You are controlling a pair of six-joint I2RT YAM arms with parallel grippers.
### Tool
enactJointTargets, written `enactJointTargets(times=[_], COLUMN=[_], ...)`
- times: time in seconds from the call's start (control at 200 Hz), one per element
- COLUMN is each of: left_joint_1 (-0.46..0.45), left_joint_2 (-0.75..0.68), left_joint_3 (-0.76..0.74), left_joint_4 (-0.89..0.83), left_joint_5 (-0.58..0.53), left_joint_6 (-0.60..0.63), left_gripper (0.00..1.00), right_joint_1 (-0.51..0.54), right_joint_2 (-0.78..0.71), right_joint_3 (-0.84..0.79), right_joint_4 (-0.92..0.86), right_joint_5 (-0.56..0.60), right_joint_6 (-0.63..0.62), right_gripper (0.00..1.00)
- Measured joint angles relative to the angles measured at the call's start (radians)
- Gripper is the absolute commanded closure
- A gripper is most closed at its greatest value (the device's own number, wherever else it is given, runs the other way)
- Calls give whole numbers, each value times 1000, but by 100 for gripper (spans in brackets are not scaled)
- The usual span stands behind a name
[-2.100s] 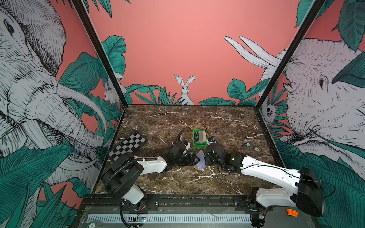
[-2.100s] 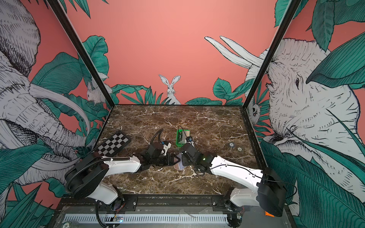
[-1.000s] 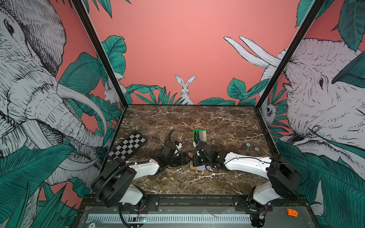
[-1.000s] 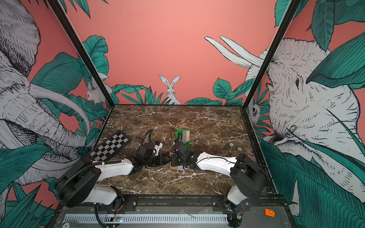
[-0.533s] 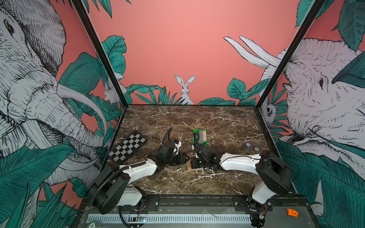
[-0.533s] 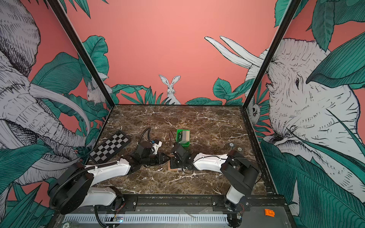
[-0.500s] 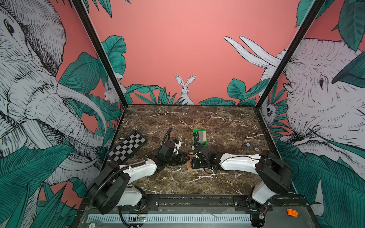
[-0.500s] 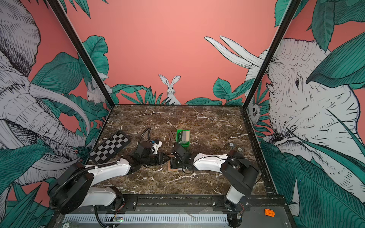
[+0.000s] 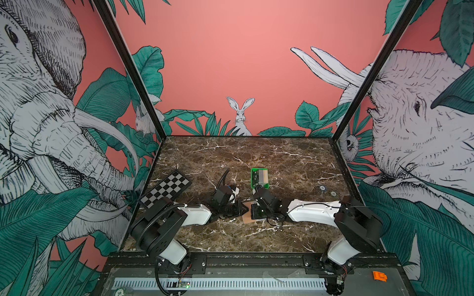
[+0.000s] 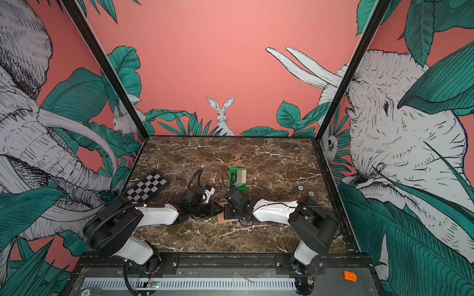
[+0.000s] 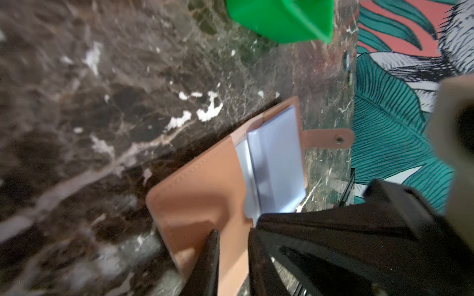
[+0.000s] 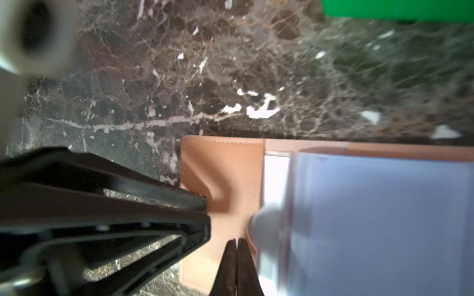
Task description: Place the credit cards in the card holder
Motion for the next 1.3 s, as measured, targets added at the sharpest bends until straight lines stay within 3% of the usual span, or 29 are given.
enactJointTargets(times=[0.28, 0.88, 1.3], left_joint_1=[-8, -8, -8], left_joint_2=[10, 27, 27], left_joint_3=[27, 58, 44], left_joint_4=[-26, -56, 10], left_joint_5=[-15, -32, -21], left_joint_6=[42, 132, 192], left_gripper=[79, 80, 79], right_joint_1=[-78, -80, -86], right_joint_2=[-77, -24, -233], right_joint_3=[-2, -12, -20], right_joint_4=[-90, -168, -129], right_joint_5=[29, 68, 119], right_joint_6=[-37, -72, -189], right_gripper=[100, 100, 100])
